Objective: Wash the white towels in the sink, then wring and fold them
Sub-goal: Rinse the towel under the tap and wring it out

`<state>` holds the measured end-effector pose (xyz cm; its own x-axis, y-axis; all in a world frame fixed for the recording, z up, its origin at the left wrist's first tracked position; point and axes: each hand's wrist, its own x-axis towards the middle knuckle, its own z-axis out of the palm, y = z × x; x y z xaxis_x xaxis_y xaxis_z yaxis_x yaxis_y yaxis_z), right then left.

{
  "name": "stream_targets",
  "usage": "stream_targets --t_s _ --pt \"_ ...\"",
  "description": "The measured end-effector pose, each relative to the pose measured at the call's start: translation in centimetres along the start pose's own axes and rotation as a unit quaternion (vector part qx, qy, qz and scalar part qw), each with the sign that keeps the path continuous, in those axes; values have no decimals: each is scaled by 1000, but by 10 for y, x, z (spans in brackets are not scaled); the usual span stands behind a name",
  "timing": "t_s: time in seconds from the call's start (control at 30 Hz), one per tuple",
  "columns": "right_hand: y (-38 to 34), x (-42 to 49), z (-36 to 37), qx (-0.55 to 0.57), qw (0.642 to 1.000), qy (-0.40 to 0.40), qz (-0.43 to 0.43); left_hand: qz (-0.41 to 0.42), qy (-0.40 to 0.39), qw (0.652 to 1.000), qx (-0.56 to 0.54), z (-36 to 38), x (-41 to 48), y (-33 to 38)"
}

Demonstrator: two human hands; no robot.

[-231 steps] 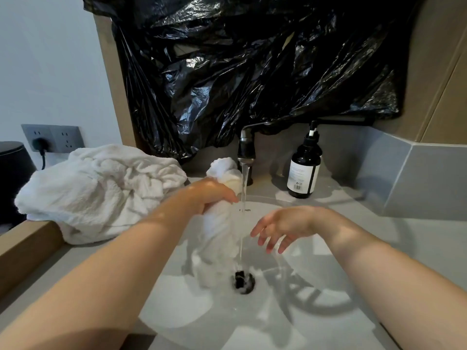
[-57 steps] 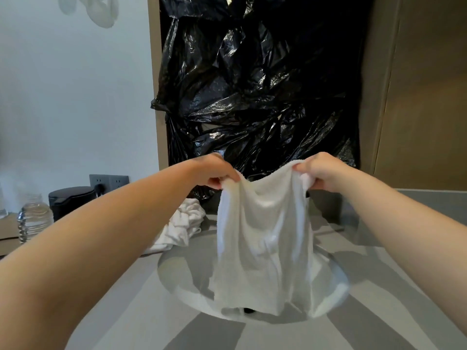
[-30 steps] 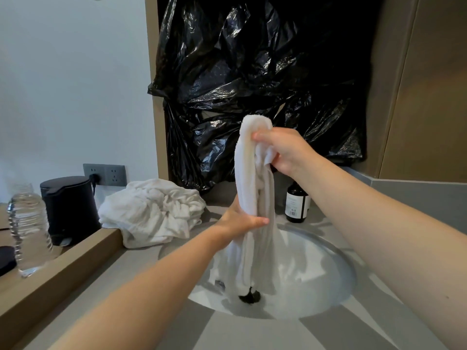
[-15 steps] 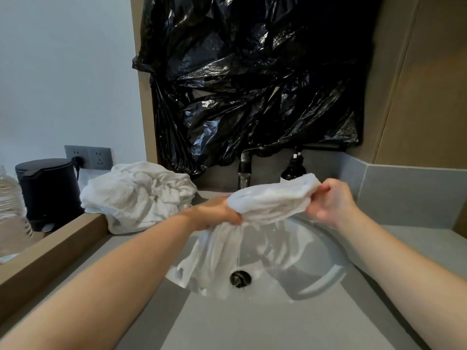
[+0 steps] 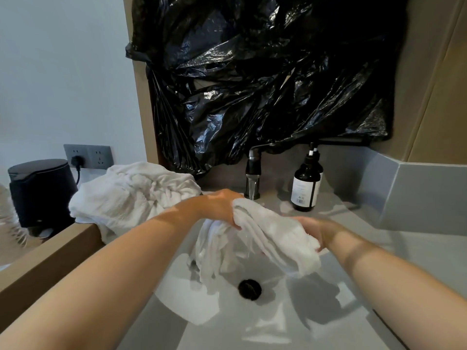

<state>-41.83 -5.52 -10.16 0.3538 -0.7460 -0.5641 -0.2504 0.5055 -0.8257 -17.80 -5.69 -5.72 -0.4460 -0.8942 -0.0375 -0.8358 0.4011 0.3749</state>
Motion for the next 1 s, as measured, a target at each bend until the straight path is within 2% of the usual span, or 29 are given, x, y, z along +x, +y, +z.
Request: stream_targets --t_s 0.13,0.27,0.33,0.4,0.5,0.57,0.63,0.7,0.8,0.87,1.0 --pt "-7 19 9 12 997 -61 -40 4 7 1000 -12 -4 18 -8" --pt "-2 37 -2 99 958 -264 -55 -7 9 1000 -17 -5 33 -20" --pt "0 45 -9 122 934 -334 -34 -25 -4 1000 8 -5 38 -25" --pt "-2 52 -14 87 923 -371 -53 -34 -18 999 15 -6 40 -30" --pt "-9 43 -16 -28 950 -301 -77 -50 -80 995 -12 -10 40 -35" --pt "-10 40 -22 -76 970 -219 -79 -76 -146 985 -43 -11 39 -39" --pt "-13 35 -15 -177 969 -147 -86 -101 -201 971 -77 -9 36 -40" --pt "-15 33 -2 -320 940 -65 -94 -113 -216 963 -113 -3 35 -45" --pt "-19 39 15 -483 863 86 -122 -122 -186 950 -219 10 30 -49" --pt "-20 45 26 -510 835 151 -139 -125 -151 935 -295 18 26 -53" --pt "-21 45 38 -492 815 224 -208 -120 -113 878 -450 38 25 -59"
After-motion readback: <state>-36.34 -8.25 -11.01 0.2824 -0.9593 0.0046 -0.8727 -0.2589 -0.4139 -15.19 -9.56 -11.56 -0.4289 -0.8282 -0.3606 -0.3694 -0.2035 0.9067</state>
